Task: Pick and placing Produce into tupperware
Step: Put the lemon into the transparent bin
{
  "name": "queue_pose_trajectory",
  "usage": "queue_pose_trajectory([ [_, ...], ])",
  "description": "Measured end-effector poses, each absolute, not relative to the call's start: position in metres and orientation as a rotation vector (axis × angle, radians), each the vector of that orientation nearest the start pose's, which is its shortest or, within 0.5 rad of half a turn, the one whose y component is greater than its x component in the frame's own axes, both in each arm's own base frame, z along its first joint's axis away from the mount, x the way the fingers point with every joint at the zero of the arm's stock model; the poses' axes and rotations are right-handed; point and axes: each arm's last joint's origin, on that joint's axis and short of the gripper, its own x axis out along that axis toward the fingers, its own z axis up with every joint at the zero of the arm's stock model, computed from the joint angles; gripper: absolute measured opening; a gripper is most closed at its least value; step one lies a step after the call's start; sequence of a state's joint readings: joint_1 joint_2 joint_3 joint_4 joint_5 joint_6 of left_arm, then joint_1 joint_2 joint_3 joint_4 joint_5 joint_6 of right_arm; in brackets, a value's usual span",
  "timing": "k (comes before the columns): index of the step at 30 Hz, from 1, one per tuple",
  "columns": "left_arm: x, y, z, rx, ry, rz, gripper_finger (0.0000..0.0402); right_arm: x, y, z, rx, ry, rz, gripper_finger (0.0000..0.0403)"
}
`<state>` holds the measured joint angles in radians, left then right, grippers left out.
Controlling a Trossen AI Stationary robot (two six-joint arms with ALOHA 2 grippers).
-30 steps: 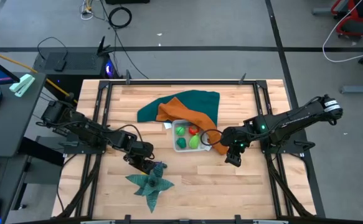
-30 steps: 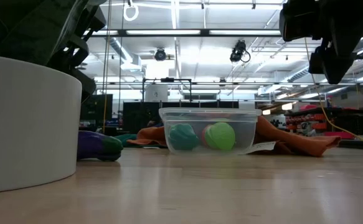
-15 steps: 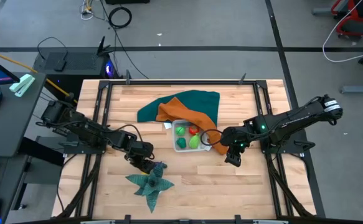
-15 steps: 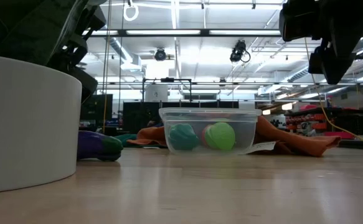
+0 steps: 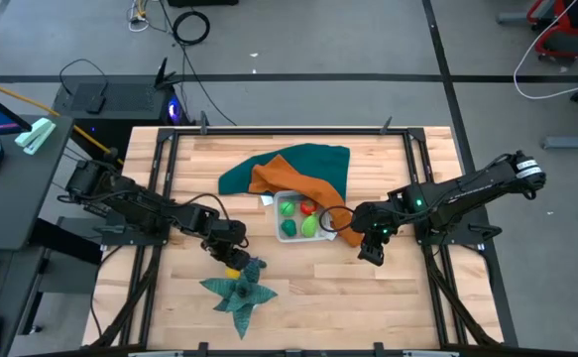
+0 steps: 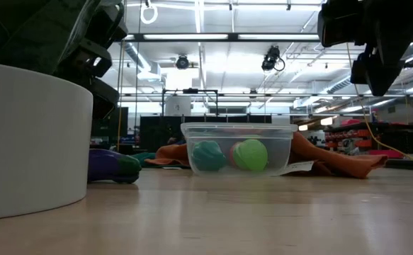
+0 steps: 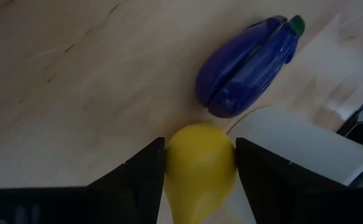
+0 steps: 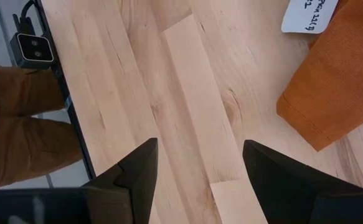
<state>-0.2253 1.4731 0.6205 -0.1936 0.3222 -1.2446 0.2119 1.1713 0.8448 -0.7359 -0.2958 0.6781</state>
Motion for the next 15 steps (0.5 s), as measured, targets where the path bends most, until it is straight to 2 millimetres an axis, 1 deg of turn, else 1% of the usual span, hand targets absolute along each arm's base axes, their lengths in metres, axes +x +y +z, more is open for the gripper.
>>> queue_pose_trajectory([
  [6, 0.2398, -0.0643, 0.1386, -1.134, 1.226, 0.224, 0.0181, 0.2085, 0.0534, 0.2416, 0.643, 1.187, 0.077, 0.0199],
  [15, 0.2404, -0.0601, 0.1385, -1.129, 1.216, 0.231, 0.0134, 0.2087, 0.0531, 0.2414, 0.638, 1.183, 0.068, 0.0199],
])
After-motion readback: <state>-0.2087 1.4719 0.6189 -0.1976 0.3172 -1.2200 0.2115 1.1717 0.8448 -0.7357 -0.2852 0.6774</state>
